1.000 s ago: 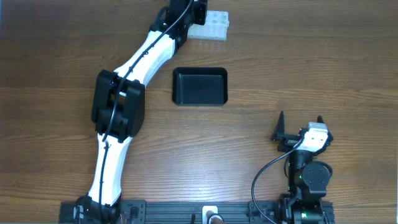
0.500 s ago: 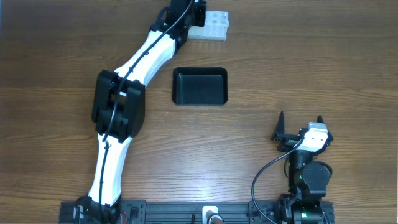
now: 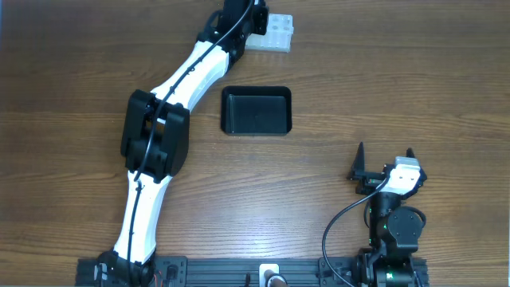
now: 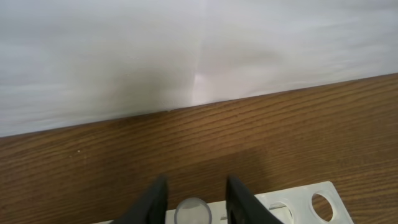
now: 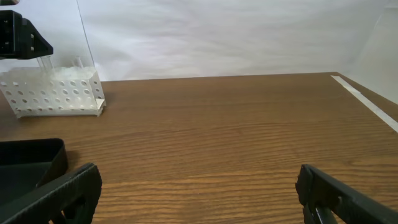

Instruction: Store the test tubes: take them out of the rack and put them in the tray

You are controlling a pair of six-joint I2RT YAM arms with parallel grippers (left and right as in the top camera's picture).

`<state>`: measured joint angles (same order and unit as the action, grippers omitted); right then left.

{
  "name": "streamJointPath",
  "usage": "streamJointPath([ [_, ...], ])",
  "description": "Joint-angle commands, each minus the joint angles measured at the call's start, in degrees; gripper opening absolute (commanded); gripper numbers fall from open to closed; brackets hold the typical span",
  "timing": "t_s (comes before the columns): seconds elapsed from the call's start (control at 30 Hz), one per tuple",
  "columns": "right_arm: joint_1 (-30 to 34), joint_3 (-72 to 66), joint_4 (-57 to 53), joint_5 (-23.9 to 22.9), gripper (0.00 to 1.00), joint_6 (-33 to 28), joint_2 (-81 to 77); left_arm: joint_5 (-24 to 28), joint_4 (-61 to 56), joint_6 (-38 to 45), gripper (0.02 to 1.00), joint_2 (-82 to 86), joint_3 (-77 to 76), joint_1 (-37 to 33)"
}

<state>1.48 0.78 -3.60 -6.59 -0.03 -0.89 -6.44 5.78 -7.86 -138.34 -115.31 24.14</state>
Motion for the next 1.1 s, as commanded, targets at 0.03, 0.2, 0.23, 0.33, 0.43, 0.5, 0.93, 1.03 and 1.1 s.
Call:
streamJointPath([
  [0.03, 0.4, -0.5, 0.1, -0.5, 0.993, -0.3, 0.6, -0.7, 0.3, -0.1, 0.292, -1.9, -1.0, 0.0],
  [0.2, 0.4, -0.5, 0.1, -0.5, 0.991, -0.3, 0.6, -0.7, 0.0, -0.1, 0.323, -1.9, -1.0, 0.0],
  [0.23, 0.4, -0.5, 0.1, -0.5, 0.993, -0.3, 0.6, -0.7, -0.2, -0.1, 0.323, -1.9, -1.0, 0.0],
  [0.33, 0.4, -0.5, 0.1, -0.5, 0.991, -0.3, 0.6, -0.7, -0.4, -0.3, 0.308, -1.9, -1.0, 0.0],
  [0.43, 0.4, -0.5, 0.1, -0.5, 0.991, -0.3, 0.6, -0.7, -0.3, -0.3, 0.261, -1.9, -1.0, 0.0],
  [0.5, 0.4, -0.5, 0.1, -0.5, 0.991, -0.3, 0.6, -0.7, -0.3, -0.3, 0.248, -1.9, -1.0, 0.0],
  [0.93, 0.4, -0.5, 0.1, -0.5, 0.991, -0.3, 0.6, -0.7, 0.5, -0.3, 0.165, -1.9, -1.0, 0.0],
  [1.03, 0.4, -0.5, 0.1, -0.5, 0.991, -0.3, 0.6, -0.7, 0.0, -0.3, 0.139, -1.9, -1.0, 0.0],
  [1.1, 0.4, -0.5, 0.1, -0.5, 0.991, -0.3, 0.6, -0.7, -0.3, -0.3, 0.128, -1.9, -1.0, 0.0],
])
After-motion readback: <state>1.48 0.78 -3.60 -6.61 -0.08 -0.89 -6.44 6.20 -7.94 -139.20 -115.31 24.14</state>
